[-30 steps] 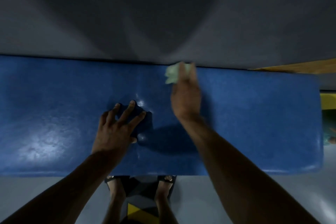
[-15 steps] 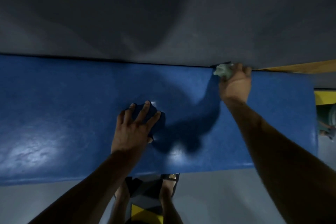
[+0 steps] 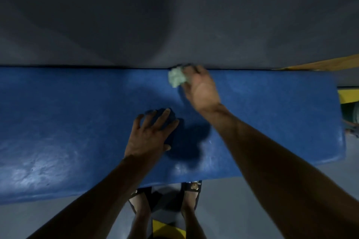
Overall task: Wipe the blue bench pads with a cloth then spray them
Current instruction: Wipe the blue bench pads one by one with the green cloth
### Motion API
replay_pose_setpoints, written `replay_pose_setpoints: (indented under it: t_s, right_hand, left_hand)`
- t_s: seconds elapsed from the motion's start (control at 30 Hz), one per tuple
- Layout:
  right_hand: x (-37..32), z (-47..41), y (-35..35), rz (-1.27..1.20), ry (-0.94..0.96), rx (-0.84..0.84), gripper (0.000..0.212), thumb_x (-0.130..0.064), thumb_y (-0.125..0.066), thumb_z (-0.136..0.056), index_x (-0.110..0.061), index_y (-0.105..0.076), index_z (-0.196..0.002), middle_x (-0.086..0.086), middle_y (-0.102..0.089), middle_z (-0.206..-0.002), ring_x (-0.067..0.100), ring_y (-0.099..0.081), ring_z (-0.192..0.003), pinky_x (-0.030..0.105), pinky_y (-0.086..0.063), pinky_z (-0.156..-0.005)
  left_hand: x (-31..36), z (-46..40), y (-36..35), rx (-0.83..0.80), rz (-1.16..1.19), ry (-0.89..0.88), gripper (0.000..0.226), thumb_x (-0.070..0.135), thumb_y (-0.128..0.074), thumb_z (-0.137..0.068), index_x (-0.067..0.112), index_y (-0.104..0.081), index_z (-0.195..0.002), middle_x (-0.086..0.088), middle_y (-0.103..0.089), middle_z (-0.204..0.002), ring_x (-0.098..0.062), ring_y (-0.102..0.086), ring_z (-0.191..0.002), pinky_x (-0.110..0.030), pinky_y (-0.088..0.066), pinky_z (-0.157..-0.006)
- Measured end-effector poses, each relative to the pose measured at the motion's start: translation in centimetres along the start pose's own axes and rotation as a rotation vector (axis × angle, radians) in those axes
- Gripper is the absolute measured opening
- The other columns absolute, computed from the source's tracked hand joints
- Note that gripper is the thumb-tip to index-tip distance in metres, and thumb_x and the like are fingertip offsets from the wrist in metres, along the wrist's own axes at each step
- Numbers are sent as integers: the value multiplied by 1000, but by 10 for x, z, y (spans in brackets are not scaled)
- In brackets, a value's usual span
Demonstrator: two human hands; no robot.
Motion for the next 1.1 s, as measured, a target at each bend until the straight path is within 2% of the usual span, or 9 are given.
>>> replay_pose_setpoints:
  t_s: [0.13,0.27,0.37,0.5,0.6,0.7,0.87,1.0,1.1]
  right_hand:
    - [127,36,40,-75,-328,168,50,-29,-47,-78,-6,-65,-119,21,-62,-118,38,-57,-102,30,-40,-94]
    - [121,50,36,-131,-657,254,37,-17,-51,-85,-3,-62,-117,21,-54,-117,32,-55,-100,32,-43,-85]
    - [29,23,10,-203,-561,359,19,-6,-53,-89,-3,-61,-107,8,-59,-97,16,-54,-82,29,-47,-82]
    - [-138,0,-34,-153,-92,110,36,-9,-60,-88,-9,-57,-124,16,-49,-130,33,-52,-108,43,-52,-81]
    - [-148,2,-38,-86,96,23,46,-23,-56,-85,-9,-55,-129,19,-46,-135,37,-49,-108,44,-52,-77]
    - [-58,15,-16,-31,-10,95,45,-17,-49,-80,-7,-58,-123,24,-50,-124,42,-53,-98,46,-51,-82]
    - [131,88,40,-39,-581,239,38,-19,-49,-79,-2,-53,-112,27,-45,-112,46,-53,-88,47,-45,-79]
    - [88,94,25,-13,-730,312,35,-10,-54,-83,-4,-49,-117,28,-43,-120,46,-52,-97,47,-44,-82]
    - [-1,62,-13,-103,-553,235,40,-10,-48,-88,-10,-50,-127,24,-41,-125,39,-48,-106,43,-44,-88]
  left_hand:
    - [-48,24,21,122,-25,-1,92,41,-90,-55,34,-53,-139,-2,-44,-152,-41,-50,-124,-55,-36,-101]
    - [-109,47,23,53,-47,78,99,36,-95,-45,32,-56,-136,-5,-46,-150,-44,-50,-124,-57,-38,-99]
    - [-114,46,13,-19,-31,97,99,34,-96,-43,31,-57,-135,-5,-44,-151,-45,-48,-125,-57,-39,-97]
    - [-111,42,13,-53,-29,150,100,35,-95,-45,32,-55,-136,-4,-44,-151,-44,-47,-127,-55,-37,-99]
    - [-113,44,14,-34,-29,141,98,34,-96,-42,30,-58,-132,-6,-49,-147,-45,-50,-123,-56,-41,-96]
    - [-118,44,13,-26,-14,146,97,33,-96,-40,31,-59,-130,-4,-50,-146,-45,-53,-120,-55,-42,-95]
    - [-111,42,17,7,-11,141,97,30,-98,-37,29,-61,-127,-4,-53,-144,-47,-54,-116,-52,-41,-93]
    - [-110,43,17,23,-10,134,96,28,-97,-38,28,-61,-127,-7,-54,-142,-48,-54,-115,-54,-44,-90]
    - [-109,42,16,12,-30,129,98,28,-98,-37,27,-60,-127,-9,-54,-142,-49,-54,-116,-55,-44,-89]
Point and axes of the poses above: each hand's wrist, its own z-axis away from the middle knuckle, its own y-axis out of the back of the hand, x = y × z, the point moved 10 cm from there along -z, towards the middle knuckle
